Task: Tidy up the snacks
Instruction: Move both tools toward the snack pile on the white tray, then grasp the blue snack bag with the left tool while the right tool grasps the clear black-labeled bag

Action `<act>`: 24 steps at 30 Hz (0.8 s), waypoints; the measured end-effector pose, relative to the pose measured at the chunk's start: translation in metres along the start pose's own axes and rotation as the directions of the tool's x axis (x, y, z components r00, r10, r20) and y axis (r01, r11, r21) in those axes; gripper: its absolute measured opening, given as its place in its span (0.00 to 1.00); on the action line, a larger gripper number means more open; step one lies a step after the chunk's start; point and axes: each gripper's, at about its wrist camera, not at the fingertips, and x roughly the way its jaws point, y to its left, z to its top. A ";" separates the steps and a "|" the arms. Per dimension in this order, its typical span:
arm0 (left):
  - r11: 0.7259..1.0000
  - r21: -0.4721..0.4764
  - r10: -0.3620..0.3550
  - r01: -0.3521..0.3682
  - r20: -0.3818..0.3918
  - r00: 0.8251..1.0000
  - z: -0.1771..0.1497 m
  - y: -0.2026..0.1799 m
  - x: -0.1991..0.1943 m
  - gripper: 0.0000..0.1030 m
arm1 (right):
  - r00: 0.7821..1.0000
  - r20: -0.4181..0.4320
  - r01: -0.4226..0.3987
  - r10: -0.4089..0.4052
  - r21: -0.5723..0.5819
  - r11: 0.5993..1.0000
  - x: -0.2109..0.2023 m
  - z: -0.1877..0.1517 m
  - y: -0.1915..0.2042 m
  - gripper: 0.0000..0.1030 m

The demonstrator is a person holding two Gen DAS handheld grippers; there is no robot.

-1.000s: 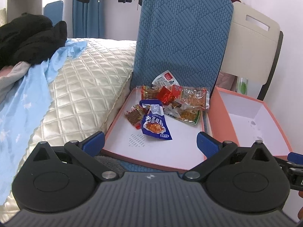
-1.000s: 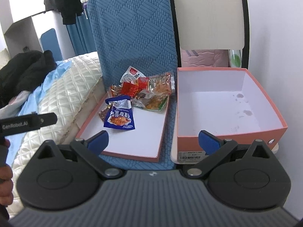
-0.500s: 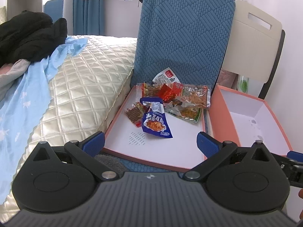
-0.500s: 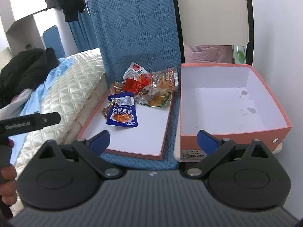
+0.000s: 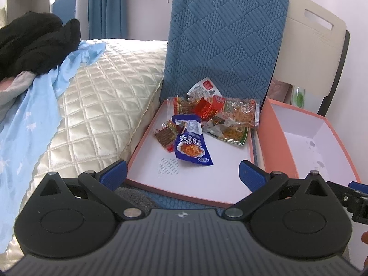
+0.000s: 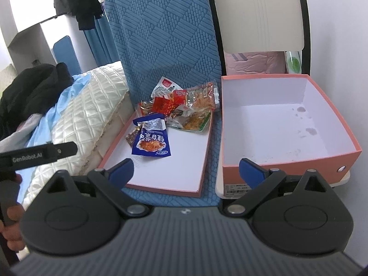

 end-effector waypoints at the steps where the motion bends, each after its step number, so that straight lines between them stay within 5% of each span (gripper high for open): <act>1: 1.000 0.001 -0.002 0.002 0.001 1.000 0.000 0.000 0.001 1.00 | 1.000 -0.001 -0.004 0.004 0.003 1.000 0.001 0.000 0.001 0.97; 24: 1.000 0.013 0.011 -0.010 -0.108 0.994 0.014 -0.003 0.110 1.00 | 0.995 -0.074 -0.059 0.060 0.015 0.998 0.085 0.028 -0.003 0.84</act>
